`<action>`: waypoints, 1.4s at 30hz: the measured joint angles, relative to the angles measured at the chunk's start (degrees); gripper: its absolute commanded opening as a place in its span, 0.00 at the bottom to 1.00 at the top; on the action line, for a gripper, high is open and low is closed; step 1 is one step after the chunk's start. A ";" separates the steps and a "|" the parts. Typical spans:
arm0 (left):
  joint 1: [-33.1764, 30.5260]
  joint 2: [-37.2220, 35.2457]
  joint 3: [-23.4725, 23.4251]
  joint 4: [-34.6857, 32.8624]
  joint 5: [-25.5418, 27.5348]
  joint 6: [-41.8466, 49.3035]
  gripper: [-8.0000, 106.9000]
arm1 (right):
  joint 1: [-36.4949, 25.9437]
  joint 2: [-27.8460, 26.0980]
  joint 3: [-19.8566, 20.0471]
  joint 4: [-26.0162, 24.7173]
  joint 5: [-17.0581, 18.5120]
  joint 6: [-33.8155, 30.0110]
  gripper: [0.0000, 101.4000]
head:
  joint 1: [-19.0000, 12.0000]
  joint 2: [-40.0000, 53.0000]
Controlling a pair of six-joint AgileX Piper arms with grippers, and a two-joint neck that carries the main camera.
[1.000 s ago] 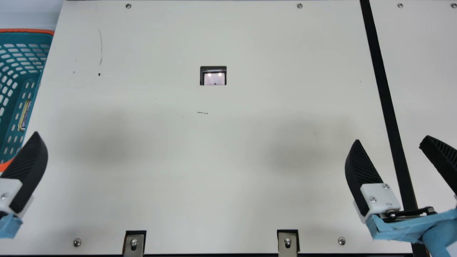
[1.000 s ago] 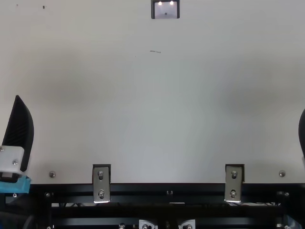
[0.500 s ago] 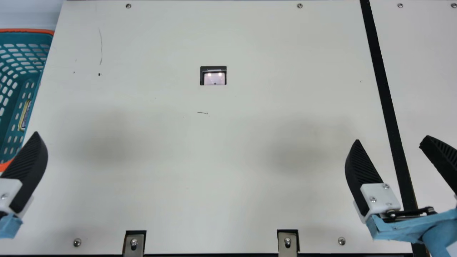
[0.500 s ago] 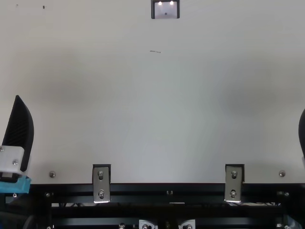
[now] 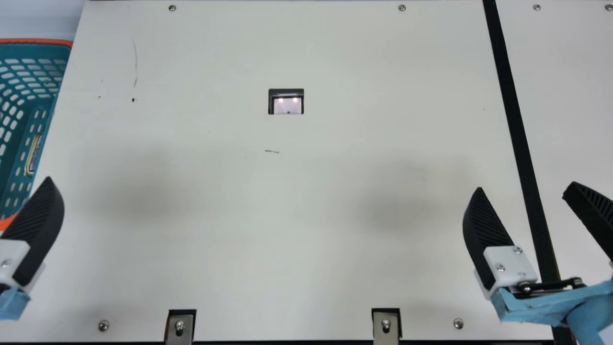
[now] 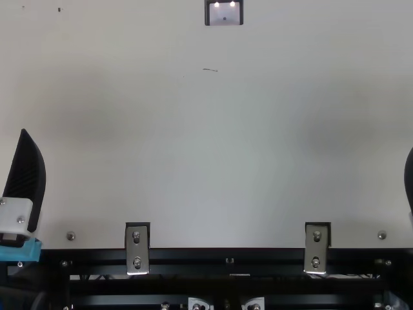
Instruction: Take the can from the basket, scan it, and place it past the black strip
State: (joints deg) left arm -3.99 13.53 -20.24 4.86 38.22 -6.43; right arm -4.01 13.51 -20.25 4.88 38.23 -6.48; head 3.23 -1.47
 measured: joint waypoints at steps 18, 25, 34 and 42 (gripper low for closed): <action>0.00 0.00 0.00 0.00 0.00 0.00 0.85 | 0.00 0.00 0.00 0.00 0.00 0.00 1.00 | 0.00 0.00; 0.00 0.00 0.00 0.00 0.00 0.00 0.85 | 0.00 0.00 0.00 0.00 0.00 0.00 1.00 | 0.00 0.00; 0.00 0.00 0.00 0.00 0.00 0.00 0.85 | 0.00 0.00 0.00 0.00 0.00 0.00 1.00 | 0.00 0.00; 0.00 0.00 0.00 0.00 0.00 0.00 0.85 | 0.00 0.00 0.00 0.00 0.00 0.00 1.00 | 0.00 0.00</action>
State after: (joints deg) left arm -3.99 13.53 -20.24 4.86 38.22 -6.43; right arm -4.01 13.51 -20.25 4.88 38.23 -6.48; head 3.23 -1.47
